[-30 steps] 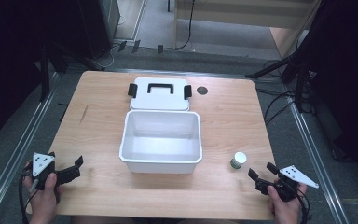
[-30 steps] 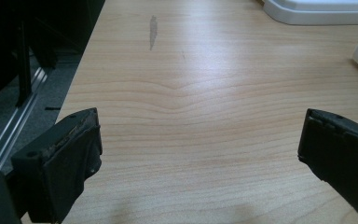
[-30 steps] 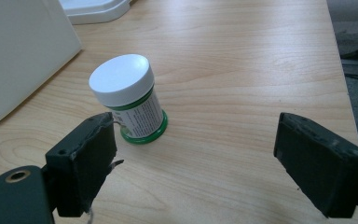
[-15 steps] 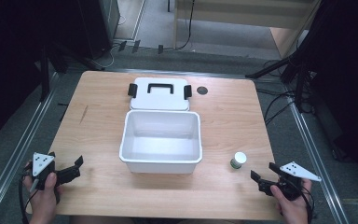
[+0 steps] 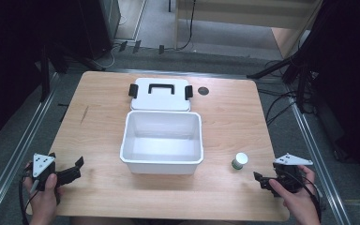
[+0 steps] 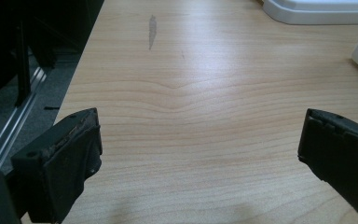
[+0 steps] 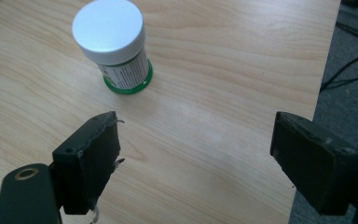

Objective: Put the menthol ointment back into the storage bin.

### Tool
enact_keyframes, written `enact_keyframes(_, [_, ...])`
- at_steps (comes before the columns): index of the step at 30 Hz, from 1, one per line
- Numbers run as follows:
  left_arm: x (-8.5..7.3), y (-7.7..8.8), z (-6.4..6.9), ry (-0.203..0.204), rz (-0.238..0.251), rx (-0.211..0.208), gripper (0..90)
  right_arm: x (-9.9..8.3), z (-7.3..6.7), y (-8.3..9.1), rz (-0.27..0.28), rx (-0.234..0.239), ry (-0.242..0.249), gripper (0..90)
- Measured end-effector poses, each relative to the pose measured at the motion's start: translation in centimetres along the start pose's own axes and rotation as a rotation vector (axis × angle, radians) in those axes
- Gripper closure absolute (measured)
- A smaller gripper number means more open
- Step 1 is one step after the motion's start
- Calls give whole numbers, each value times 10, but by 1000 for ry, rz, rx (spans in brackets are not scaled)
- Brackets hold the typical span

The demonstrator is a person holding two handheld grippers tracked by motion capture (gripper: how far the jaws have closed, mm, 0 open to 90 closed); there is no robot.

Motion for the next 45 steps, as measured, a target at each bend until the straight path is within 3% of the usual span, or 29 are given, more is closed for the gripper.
enact_keyframes(1, [0,0,0,-1,-1,0,1,0,1,0,-40,2,0,164])
enact_keyframes(2, [0,0,0,-1,0,0,1,0,1,0,-40,2,0,164])
enact_keyframes(11, [0,0,0,-2,0,-2,2,1,5,0,-249,21,8,165])
enact_keyframes(16, [0,0,0,-2,-1,-2,2,5,0,-3,-325,51,47,164])
enact_keyframes(17, [0,0,0,-3,-2,-2,2,7,-4,-3,-368,63,63,166])
enact_keyframes(25, [0,0,0,-3,-2,-1,2,14,-14,-3,-499,61,116,173])
enact_keyframes(30, [0,0,0,-3,0,-1,1,20,-20,-4,-533,49,140,179])
enact_keyframes(45, [0,0,1,-3,1,-2,1,47,-34,-8,-564,22,95,245])
Point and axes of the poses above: each handheld gripper's, and its own axes: y roughly backward along the jaws, x roughly out of its top, z roughly to its right, the point moved 7 cm from there along -y, roughly forward along the jaws, and after that the axes turned 12 degrees about -z, right-handed, at the moved point
